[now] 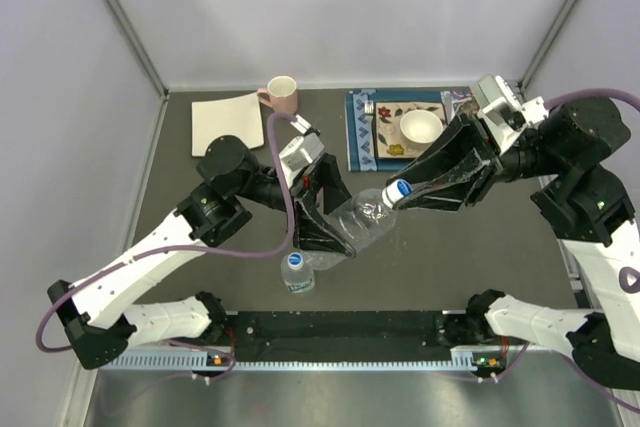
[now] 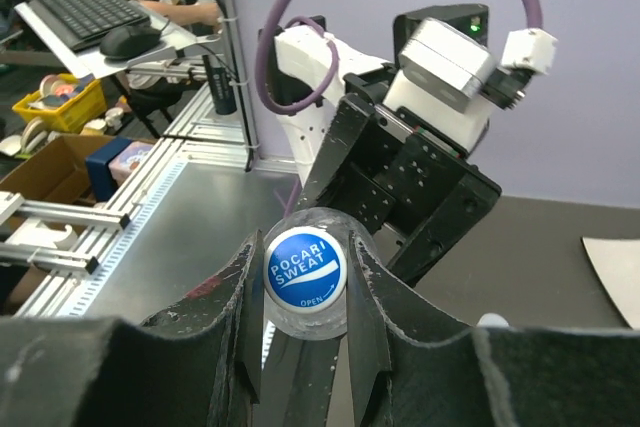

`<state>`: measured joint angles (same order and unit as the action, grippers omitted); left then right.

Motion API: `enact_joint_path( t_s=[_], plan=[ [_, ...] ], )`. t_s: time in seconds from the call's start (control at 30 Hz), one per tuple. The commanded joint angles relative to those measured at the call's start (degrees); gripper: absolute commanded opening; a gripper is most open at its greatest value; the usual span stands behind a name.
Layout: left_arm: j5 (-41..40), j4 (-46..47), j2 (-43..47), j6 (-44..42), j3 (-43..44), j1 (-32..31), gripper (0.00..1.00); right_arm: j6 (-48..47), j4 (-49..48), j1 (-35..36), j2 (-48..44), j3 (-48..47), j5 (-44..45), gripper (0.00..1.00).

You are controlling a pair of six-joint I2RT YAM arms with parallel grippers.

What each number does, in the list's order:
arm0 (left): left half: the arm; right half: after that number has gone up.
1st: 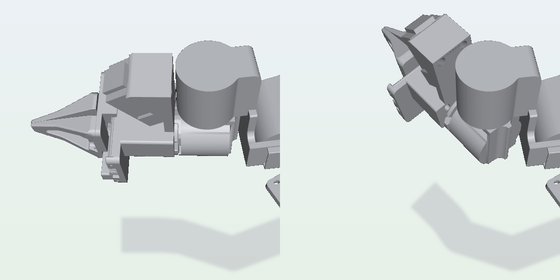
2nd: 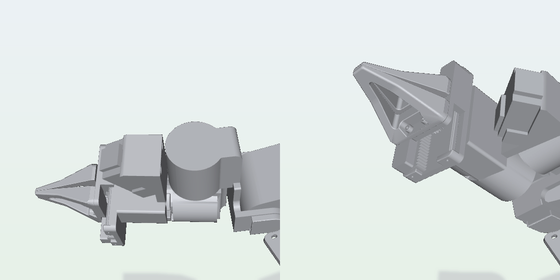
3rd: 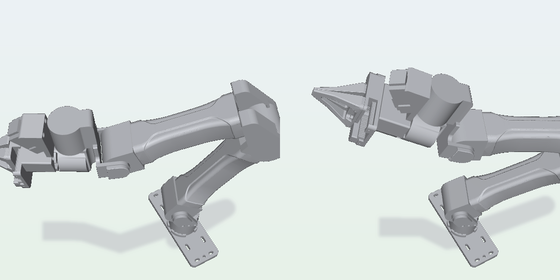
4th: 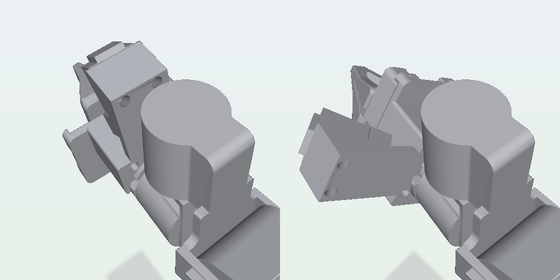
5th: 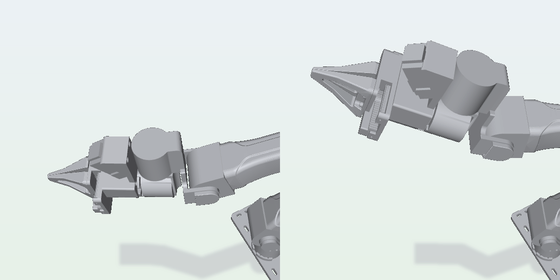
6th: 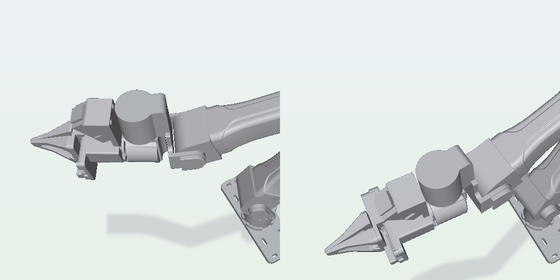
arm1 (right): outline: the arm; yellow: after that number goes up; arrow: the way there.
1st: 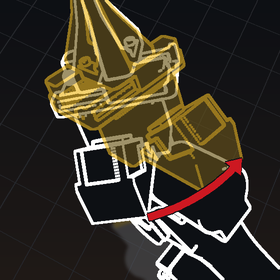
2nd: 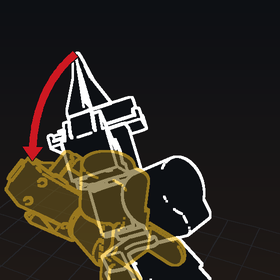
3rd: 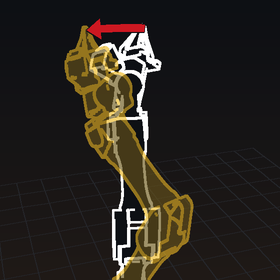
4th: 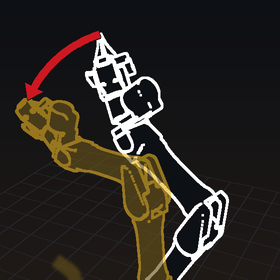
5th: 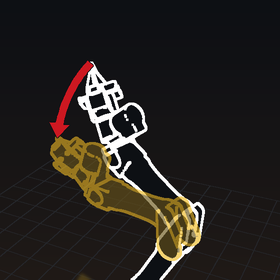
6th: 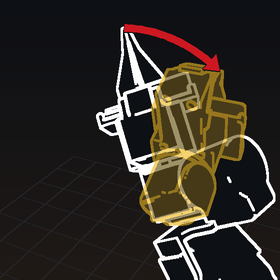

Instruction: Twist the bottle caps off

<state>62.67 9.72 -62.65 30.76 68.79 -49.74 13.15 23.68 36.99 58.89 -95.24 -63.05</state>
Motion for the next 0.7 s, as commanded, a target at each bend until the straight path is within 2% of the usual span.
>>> enact_joint_path(
  t_s=[0.0,0.33,0.63,0.67],
  plan=[
    [3.9,7.5,-0.2,1.3,-0.1,0.7,0.50,2.5,-5.2,0.5,-1.4,1.0,-11.4,0.00],
    [5.9,9.4,-1.8,2.8,0.0,1.1,0.50,10.5,-17.1,0.5,-3.9,2.5,-16.9,0.00],
    [4.5,8.7,-2.2,2.5,0.1,1.4,0.50,10.9,-16.2,0.4,-4.8,3.4,-15.0,0.00],
    [3.8,7.8,-2.2,1.0,0.8,1.4,0.50,10.8,-16.0,0.2,-4.7,4.1,-14.2,0.02]
  ],
)
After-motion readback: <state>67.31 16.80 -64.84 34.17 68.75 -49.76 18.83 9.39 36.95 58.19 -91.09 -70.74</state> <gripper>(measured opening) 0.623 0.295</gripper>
